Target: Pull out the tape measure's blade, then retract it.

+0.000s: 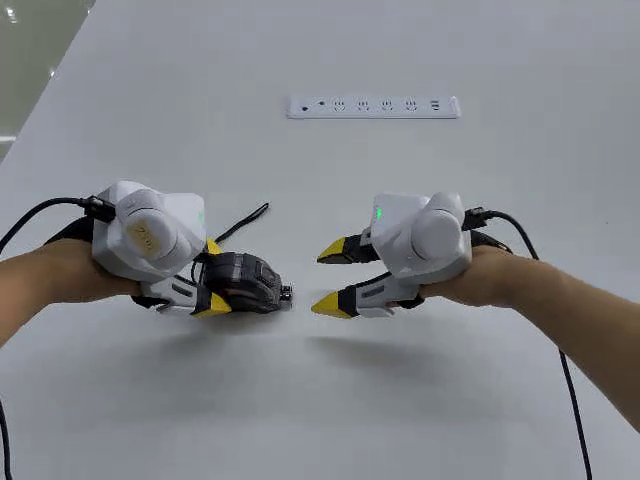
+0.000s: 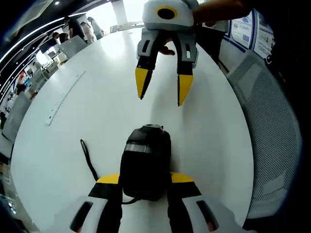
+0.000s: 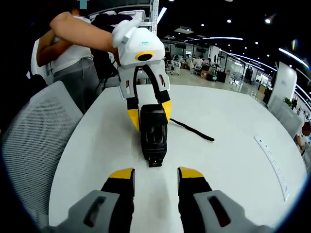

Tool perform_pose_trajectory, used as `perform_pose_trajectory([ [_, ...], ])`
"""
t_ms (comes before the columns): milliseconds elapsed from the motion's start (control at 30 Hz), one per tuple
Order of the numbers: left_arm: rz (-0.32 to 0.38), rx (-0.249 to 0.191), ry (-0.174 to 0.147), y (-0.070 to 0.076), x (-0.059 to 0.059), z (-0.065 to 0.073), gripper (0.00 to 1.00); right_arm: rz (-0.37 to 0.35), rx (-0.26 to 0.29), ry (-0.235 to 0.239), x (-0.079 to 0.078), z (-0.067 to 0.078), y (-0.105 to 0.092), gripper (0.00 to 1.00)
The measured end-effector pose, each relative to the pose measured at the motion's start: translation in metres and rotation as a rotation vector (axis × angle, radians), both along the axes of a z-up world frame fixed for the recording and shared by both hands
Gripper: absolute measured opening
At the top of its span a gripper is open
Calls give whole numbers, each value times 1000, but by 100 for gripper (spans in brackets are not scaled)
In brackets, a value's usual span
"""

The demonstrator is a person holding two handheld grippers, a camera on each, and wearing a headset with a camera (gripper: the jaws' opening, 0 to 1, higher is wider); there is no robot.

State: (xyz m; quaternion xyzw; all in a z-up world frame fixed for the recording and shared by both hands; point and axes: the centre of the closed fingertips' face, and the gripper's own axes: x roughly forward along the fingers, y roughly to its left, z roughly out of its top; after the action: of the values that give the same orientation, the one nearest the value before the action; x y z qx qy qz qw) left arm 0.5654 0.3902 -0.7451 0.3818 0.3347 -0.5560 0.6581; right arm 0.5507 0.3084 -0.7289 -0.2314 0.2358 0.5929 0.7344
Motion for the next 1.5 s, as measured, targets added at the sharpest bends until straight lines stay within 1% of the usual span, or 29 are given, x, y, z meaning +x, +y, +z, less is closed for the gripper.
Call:
perform_pose_trajectory([
  [100,-14,19,-4,0,1,-3,32,12,-14,3,0,-5,4,33],
  [200,-25,31,0,0,1,-4,32,19,-30,3,2,-10,5,31],
  [300,-25,34,5,0,1,-4,32,26,-33,7,2,-11,7,29],
  [400,-13,44,11,1,2,-5,31,29,-34,17,3,-16,16,27],
  [500,-2,46,18,1,1,-5,31,39,-42,21,2,-21,22,26],
  [633,0,51,23,2,0,-5,31,61,-73,17,1,-28,26,24],
  [767,8,50,29,2,0,-5,31,59,-75,26,4,-32,30,22],
  [833,9,51,29,2,0,-5,31,62,-90,23,5,-35,31,20],
  [900,12,52,31,2,0,-5,31,63,-101,33,5,-39,32,18],
  [967,12,54,31,2,0,-5,31,68,-114,27,5,-41,32,16],
  [1133,20,48,35,2,0,-5,31,65,-113,38,6,-41,32,16],
  [1233,19,48,36,2,0,-5,30,87,-116,21,5,-41,32,14],
  [1333,19,47,35,2,0,-5,30,109,-128,-9,4,-41,32,13],
  [1500,26,43,36,2,0,-4,30,111,-135,-19,5,-40,32,12],
])
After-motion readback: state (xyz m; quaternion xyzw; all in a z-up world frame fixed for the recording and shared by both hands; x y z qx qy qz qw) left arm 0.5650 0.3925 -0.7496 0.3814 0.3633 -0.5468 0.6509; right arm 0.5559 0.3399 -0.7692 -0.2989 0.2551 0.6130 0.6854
